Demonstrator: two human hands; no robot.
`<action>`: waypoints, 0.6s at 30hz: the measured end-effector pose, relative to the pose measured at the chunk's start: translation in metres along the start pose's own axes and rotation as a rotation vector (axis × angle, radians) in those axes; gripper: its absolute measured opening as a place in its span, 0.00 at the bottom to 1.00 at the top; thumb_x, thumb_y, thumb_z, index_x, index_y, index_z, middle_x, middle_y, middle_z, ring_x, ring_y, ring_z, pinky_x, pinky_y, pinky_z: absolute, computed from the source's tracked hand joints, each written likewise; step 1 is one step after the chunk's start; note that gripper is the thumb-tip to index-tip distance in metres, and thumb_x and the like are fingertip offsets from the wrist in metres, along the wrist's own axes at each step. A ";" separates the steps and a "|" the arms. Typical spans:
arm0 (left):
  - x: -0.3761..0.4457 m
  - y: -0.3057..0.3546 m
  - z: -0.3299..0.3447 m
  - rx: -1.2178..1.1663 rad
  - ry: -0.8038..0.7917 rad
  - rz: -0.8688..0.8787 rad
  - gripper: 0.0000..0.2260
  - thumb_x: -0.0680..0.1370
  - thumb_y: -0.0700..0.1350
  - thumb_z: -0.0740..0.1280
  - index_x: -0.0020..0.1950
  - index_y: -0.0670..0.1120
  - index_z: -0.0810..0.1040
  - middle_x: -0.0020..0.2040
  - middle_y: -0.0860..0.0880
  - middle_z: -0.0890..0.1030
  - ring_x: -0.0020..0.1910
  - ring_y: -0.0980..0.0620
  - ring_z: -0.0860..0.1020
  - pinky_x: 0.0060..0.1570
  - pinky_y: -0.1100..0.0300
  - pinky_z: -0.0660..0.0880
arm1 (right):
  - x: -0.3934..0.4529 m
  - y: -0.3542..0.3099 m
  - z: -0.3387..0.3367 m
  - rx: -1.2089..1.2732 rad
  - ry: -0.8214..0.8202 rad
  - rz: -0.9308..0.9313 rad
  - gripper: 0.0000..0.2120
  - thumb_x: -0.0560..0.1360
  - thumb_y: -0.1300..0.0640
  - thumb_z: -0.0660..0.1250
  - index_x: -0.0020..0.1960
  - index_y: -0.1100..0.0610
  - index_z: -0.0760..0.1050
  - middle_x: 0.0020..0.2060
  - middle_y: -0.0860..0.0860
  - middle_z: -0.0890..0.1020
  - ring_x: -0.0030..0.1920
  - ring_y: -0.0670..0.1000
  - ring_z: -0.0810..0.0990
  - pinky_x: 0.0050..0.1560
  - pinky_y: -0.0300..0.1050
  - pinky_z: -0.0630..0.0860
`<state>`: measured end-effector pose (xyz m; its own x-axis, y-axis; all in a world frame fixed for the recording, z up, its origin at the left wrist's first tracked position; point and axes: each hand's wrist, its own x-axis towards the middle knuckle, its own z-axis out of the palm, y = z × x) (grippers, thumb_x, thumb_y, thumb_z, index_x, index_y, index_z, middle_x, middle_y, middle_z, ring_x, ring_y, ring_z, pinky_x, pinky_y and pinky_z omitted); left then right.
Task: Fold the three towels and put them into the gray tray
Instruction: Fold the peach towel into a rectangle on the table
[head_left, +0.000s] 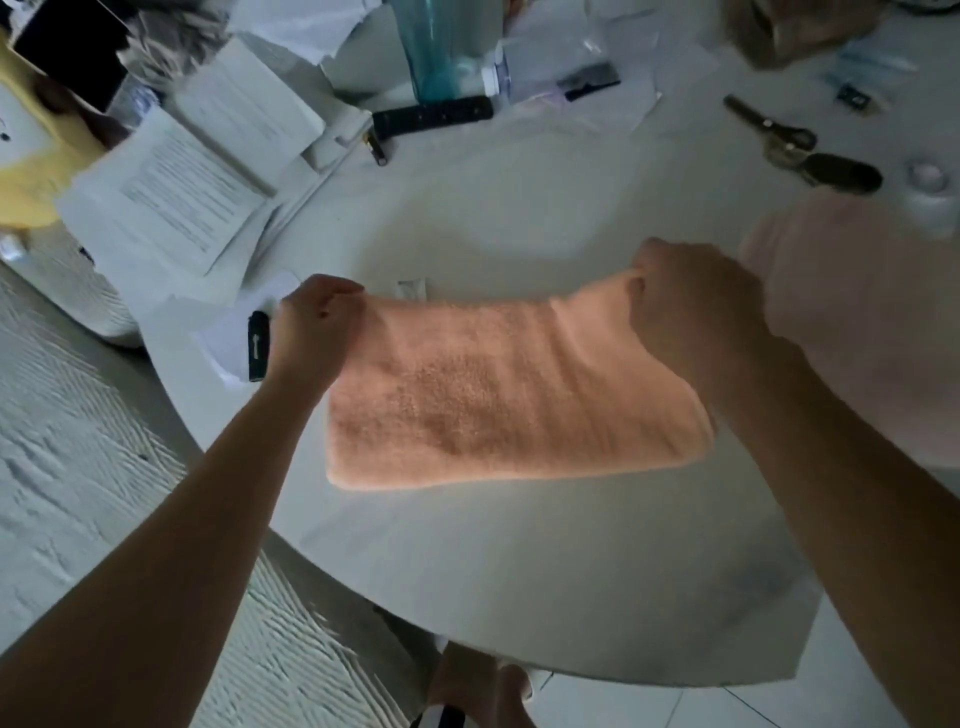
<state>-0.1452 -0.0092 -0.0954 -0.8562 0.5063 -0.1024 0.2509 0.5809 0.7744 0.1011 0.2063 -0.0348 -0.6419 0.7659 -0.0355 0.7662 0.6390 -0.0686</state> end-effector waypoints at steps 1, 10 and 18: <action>0.006 -0.002 0.003 0.027 -0.009 -0.018 0.10 0.77 0.41 0.65 0.51 0.51 0.84 0.35 0.56 0.81 0.26 0.65 0.76 0.25 0.70 0.71 | 0.009 -0.007 0.002 -0.020 -0.016 -0.003 0.09 0.76 0.59 0.62 0.54 0.59 0.76 0.49 0.60 0.81 0.51 0.63 0.81 0.44 0.48 0.70; 0.019 -0.018 0.015 0.194 0.011 0.108 0.09 0.79 0.36 0.64 0.55 0.43 0.82 0.49 0.44 0.85 0.49 0.44 0.81 0.50 0.53 0.76 | 0.038 -0.005 0.032 -0.131 -0.329 0.156 0.12 0.78 0.60 0.61 0.60 0.61 0.71 0.57 0.60 0.76 0.57 0.63 0.79 0.53 0.52 0.73; 0.020 -0.013 0.021 0.302 0.121 0.267 0.18 0.76 0.31 0.64 0.64 0.43 0.78 0.64 0.38 0.75 0.63 0.38 0.72 0.59 0.52 0.69 | 0.059 -0.008 0.050 0.102 0.112 0.255 0.18 0.74 0.65 0.60 0.62 0.57 0.73 0.59 0.59 0.75 0.59 0.63 0.75 0.60 0.56 0.70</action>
<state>-0.1559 0.0068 -0.1211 -0.7854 0.5964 0.1654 0.5771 0.6092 0.5439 0.0556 0.2425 -0.0857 -0.4172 0.9077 0.0454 0.8919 0.4185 -0.1715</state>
